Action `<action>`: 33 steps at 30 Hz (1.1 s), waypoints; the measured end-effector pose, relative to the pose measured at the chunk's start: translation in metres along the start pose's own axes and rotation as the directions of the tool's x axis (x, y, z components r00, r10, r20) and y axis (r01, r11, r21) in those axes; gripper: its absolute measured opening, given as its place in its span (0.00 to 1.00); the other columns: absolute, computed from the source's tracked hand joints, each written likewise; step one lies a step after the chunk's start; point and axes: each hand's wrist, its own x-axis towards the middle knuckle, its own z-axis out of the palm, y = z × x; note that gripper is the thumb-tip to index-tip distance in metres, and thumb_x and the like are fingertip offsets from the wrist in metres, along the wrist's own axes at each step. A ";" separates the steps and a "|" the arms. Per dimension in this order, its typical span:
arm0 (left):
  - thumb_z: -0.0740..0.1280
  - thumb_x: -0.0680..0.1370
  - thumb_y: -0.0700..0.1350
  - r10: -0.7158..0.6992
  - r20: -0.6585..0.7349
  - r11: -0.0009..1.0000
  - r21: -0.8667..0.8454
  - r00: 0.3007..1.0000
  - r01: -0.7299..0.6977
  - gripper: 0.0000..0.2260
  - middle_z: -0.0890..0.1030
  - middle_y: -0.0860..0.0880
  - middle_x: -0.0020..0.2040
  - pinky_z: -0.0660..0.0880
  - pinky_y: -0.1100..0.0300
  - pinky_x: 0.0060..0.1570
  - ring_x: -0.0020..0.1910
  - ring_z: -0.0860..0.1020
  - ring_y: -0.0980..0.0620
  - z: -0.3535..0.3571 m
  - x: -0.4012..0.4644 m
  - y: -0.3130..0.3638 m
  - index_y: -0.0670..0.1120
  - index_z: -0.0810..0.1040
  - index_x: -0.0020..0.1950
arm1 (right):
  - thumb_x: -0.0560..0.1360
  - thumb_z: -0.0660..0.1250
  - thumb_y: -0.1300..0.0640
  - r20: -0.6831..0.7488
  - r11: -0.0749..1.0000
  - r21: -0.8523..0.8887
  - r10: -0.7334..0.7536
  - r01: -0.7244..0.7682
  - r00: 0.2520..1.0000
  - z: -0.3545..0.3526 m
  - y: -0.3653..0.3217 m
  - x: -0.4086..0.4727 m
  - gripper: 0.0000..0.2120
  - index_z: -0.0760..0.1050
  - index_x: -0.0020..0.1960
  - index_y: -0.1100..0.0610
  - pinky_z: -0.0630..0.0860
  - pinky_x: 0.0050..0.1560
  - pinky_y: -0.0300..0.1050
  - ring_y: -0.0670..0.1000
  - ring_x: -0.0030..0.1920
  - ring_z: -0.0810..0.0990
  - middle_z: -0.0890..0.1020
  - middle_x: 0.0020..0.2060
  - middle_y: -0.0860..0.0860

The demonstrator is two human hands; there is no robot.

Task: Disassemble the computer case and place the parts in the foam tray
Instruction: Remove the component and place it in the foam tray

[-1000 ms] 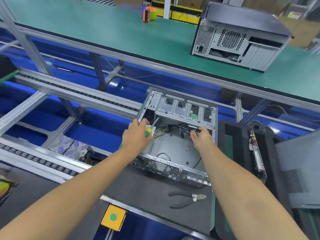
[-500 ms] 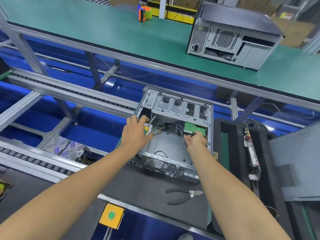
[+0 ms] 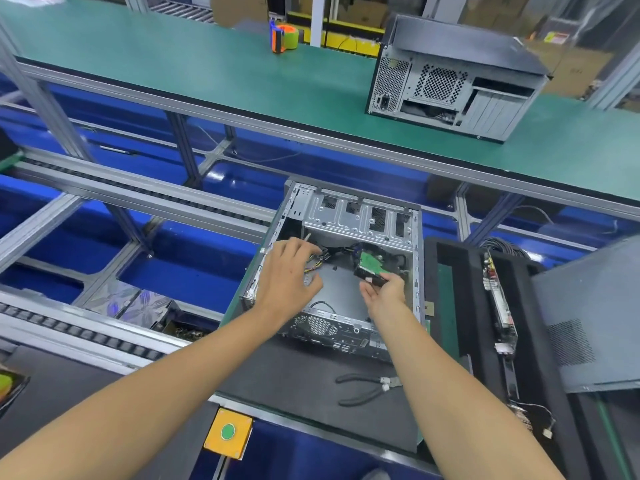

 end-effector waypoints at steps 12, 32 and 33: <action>0.76 0.72 0.48 0.030 0.215 0.999 -0.048 0.976 -0.020 0.24 0.74 0.55 0.59 0.70 0.60 0.54 0.59 0.68 0.52 0.015 -0.005 0.015 0.54 0.74 0.66 | 0.76 0.67 0.59 0.067 0.976 -0.210 -0.038 0.051 0.997 -0.003 -0.016 -0.029 0.10 0.76 0.54 0.63 0.80 0.34 0.47 0.57 0.35 0.81 0.81 0.40 0.61; 0.68 0.82 0.51 0.048 0.226 0.905 -0.422 0.973 0.053 0.13 0.79 0.55 0.50 0.69 0.58 0.39 0.46 0.78 0.52 0.003 0.058 0.047 0.48 0.74 0.64 | 0.82 0.53 0.42 0.418 0.808 -0.479 -0.133 0.343 0.898 -0.014 -0.126 -0.093 0.23 0.75 0.45 0.59 0.79 0.48 0.50 0.60 0.46 0.87 0.86 0.46 0.62; 0.69 0.82 0.51 0.018 0.240 0.885 -0.455 0.971 0.096 0.14 0.81 0.53 0.52 0.72 0.58 0.40 0.48 0.80 0.51 0.003 0.056 0.045 0.46 0.74 0.65 | 0.82 0.55 0.44 0.394 0.783 -0.503 -0.171 0.367 0.903 -0.018 -0.126 -0.094 0.20 0.75 0.46 0.58 0.78 0.52 0.51 0.59 0.49 0.87 0.86 0.49 0.61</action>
